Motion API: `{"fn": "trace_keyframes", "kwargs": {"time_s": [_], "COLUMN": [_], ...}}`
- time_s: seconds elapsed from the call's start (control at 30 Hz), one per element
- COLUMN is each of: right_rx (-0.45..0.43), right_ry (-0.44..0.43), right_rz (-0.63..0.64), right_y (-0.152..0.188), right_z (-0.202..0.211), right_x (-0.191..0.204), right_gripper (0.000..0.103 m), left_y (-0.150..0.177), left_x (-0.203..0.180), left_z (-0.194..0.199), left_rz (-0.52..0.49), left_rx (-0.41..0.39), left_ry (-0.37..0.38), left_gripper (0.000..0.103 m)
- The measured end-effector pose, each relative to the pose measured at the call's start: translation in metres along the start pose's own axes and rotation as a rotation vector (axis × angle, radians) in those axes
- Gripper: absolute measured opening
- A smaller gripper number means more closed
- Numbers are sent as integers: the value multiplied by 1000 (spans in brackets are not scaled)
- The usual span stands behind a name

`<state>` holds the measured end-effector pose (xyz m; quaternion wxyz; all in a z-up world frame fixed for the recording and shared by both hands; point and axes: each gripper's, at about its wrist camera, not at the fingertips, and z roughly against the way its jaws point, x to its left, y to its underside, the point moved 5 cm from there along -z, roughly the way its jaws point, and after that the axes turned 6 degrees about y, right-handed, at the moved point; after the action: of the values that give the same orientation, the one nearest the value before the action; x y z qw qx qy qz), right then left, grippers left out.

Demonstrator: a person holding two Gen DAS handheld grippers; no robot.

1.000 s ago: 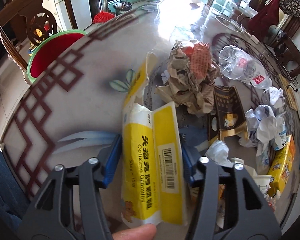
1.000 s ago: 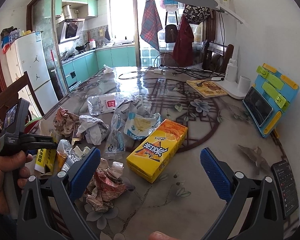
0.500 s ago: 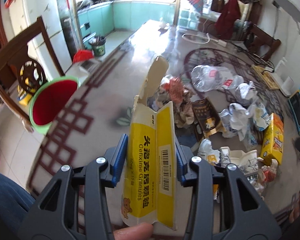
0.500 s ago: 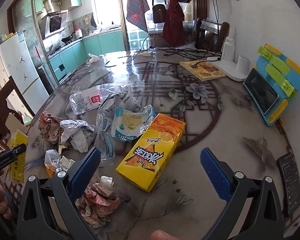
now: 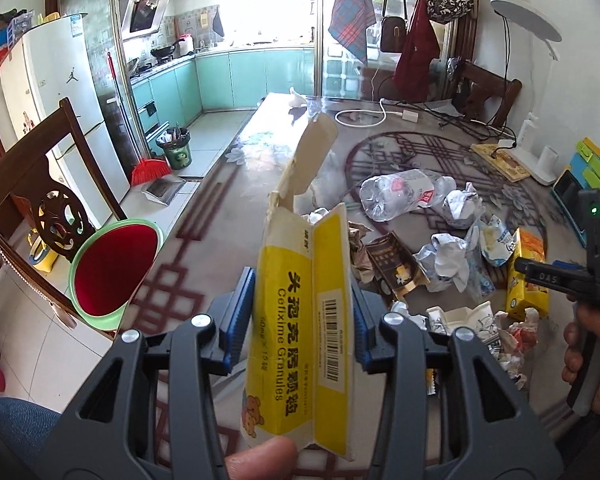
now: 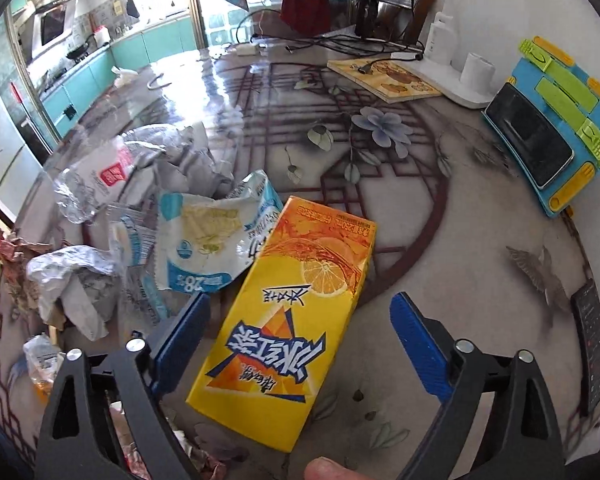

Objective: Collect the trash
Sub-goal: 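Carry the yellow box and orange carton with both tools to the red bucket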

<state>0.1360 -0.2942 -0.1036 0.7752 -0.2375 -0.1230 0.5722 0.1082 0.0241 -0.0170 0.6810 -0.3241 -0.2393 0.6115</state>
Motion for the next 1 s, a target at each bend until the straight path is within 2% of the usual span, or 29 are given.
{"fn": "trace_keyframes", "kwargs": {"time_s": [0.17,0.37,0.5,0.8,1.0], "right_rx": [18,7,-7,-182,-308], "right_ry": [4,2,-3,-34,-130], "right_rz": [15,21,41,146,237], "right_y": [5,6,7,-4,-18], "right_z": [-6,-7,-1,72,134], "right_x": [2,4,5,25,77], "right_gripper": [70,67,61,59,59], "left_y": [2,2,1,-13,-39], "left_x": [10,14,14,24,57], "left_z": [-1,-2,0,16,36], "left_rz": [53,78,72,69,92], "left_rx": [7,13,6,-32,-92], "left_ry": [46,70,76,67,21], "left_gripper": [42,41,41,41,41]}}
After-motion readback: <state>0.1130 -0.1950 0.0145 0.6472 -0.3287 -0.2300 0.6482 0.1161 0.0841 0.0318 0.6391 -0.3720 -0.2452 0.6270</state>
